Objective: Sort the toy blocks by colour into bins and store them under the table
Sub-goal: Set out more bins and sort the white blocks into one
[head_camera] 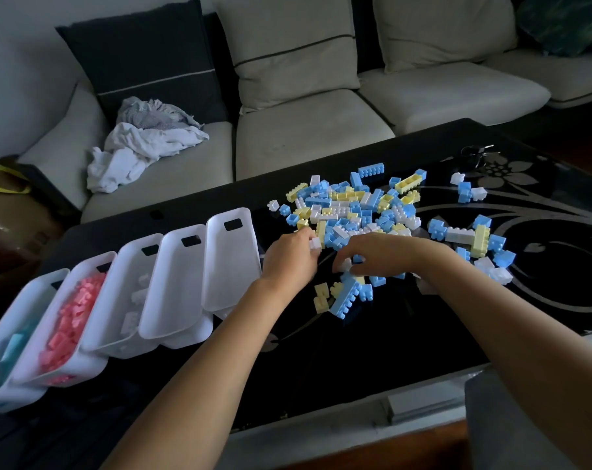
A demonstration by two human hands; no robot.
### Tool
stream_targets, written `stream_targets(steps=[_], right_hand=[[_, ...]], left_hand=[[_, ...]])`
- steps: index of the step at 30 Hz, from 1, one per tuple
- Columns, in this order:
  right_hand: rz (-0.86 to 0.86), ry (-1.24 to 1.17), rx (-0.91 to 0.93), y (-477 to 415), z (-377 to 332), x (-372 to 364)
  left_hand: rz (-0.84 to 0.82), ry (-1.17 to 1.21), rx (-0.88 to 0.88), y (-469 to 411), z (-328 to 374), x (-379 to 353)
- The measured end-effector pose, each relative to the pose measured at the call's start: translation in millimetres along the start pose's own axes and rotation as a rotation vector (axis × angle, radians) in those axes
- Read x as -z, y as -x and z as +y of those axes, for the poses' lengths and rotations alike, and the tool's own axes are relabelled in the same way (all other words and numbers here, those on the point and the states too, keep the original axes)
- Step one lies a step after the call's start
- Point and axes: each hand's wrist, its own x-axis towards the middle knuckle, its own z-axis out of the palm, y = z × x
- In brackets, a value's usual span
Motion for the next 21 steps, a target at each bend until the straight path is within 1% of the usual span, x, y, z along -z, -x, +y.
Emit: stream_targets(steps=[5,10,15,21], right_hand=[[0.082,0.058,-0.038,-4,-7,-9],[0.002,0.019,-0.091,1,-10,-6],[0.151,0.100,-0.069,0,-16,-16],[0.211,0.120,-0.069,-10,-13,-29]], left_hand=[[-0.054,-0.016,0.057,2,-3,-5],[-0.012,-0.003,0.069,3,-5,2],[0.012,0.071,0.054,10,-6,12],[0.011,0.107,0.084,21,-14,16]])
